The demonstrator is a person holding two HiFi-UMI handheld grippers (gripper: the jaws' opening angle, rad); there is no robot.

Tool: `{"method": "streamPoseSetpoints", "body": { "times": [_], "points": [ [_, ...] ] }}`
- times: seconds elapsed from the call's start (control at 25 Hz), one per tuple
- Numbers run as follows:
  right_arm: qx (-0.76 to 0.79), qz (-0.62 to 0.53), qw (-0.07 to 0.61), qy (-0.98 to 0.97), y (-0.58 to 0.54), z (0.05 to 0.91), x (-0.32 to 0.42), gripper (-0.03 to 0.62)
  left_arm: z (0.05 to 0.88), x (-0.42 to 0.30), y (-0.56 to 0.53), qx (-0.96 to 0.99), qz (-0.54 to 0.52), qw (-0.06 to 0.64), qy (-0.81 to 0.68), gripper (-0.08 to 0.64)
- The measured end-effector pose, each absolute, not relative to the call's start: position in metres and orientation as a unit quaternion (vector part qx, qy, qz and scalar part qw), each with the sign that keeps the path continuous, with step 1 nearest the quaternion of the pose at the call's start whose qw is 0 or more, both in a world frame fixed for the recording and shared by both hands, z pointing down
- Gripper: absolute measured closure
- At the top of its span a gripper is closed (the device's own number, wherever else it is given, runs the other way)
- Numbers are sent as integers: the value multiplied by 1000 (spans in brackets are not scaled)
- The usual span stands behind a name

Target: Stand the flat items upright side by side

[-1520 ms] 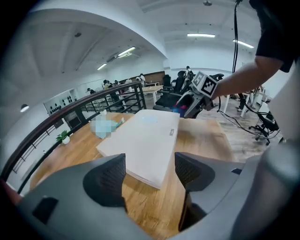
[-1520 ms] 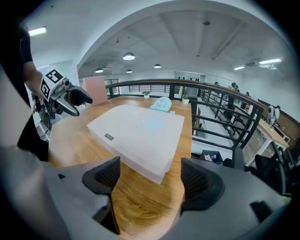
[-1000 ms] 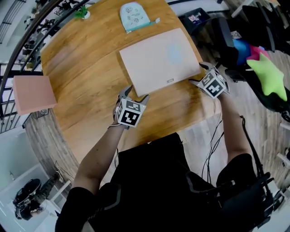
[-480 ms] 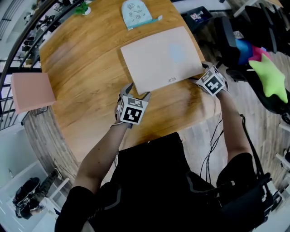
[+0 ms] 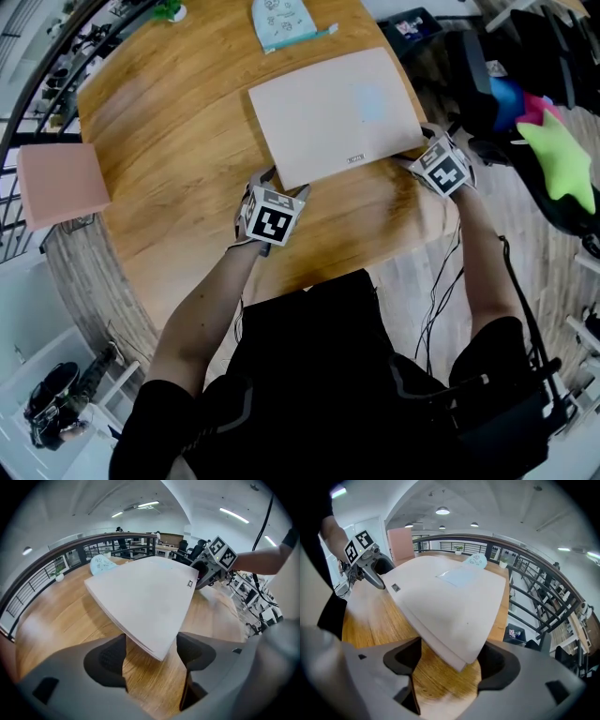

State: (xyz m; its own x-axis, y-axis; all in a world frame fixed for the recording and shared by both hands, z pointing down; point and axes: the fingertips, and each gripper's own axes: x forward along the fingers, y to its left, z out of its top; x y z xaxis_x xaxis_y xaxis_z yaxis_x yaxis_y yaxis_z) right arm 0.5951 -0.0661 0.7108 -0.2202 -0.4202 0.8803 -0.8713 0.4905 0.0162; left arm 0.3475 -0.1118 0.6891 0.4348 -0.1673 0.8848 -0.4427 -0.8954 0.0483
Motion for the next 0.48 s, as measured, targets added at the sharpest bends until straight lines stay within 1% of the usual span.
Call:
{"method": "streamPoseSetpoints", "body": {
  "times": [0.16,0.48],
  "points": [
    [439,235,454,-739,-65,694,592,216,692,342,-109,835,505,117,-187,222],
    [449,160,488,-731,-76,639,579,222,699,330,-107,833,501,140,-188,227]
  ]
}}
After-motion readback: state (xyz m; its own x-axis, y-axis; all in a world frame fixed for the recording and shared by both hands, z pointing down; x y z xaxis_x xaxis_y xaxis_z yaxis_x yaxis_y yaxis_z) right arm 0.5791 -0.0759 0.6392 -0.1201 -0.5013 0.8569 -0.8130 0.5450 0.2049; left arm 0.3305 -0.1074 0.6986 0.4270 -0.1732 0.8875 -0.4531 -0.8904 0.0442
